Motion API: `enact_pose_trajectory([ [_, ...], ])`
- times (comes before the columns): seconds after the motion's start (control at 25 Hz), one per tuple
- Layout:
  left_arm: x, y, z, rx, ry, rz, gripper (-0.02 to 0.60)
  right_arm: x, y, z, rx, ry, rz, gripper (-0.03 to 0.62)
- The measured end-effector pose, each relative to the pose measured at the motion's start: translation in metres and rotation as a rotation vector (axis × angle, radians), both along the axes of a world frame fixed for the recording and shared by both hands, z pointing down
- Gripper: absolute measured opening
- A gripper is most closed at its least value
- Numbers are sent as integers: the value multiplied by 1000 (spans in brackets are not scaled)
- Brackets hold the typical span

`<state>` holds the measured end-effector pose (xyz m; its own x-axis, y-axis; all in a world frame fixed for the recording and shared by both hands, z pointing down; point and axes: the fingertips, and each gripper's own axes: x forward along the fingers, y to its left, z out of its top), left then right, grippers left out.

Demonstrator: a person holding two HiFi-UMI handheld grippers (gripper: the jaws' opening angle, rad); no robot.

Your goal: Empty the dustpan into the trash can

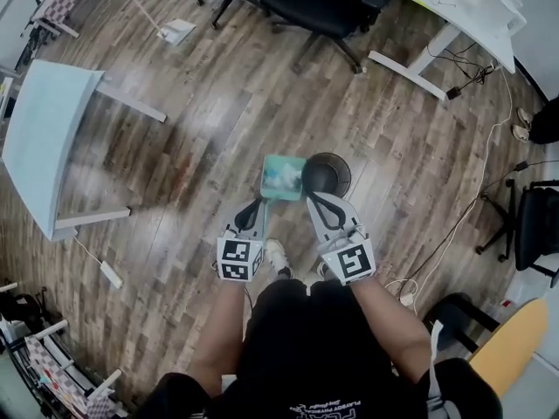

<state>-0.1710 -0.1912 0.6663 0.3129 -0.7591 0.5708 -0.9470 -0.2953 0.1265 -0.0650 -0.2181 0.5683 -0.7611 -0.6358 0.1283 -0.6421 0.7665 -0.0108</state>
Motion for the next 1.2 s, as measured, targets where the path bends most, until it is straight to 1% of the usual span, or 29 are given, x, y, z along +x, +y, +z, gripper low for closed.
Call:
enact_pose_trajectory([
  [0.2, 2, 11, 32, -61, -17, -18, 25, -8, 20, 23, -44, 19, -46, 25],
  [0.32, 3, 15, 44, -84, -20, -26, 25, -8, 29, 35, -76, 47, -52, 25],
  [0.4, 3, 14, 49, -93, -18, -34, 25, -6, 31, 40, -86, 63, -43, 25],
  [0.6, 7, 10, 51, -79, 21, -42, 25, -3, 28, 47, -99, 52, -22, 25],
  [0.72, 2, 12, 54, -93, 17, -74, 25, -3, 24, 50, -111, 41, -11, 25],
  [0.84, 1, 15, 60, -110, 3, -64, 29, -2, 22, 55, -121, 39, -9, 26],
  [0.88, 2, 15, 63, -122, 0, -55, 47, -2, 22, 56, -125, 41, -13, 26],
  [0.92, 3, 15, 68, -138, -3, -50, 118, -1, 22, 58, -130, 43, -18, 26],
  [0.96, 3, 15, 73, -157, -7, -49, 153, -1, 22, 60, -133, 45, -23, 26],
  [1.2, -4, 15, 114, -254, -54, -71, 222, 1, 27, 73, -155, 68, -44, 26],
])
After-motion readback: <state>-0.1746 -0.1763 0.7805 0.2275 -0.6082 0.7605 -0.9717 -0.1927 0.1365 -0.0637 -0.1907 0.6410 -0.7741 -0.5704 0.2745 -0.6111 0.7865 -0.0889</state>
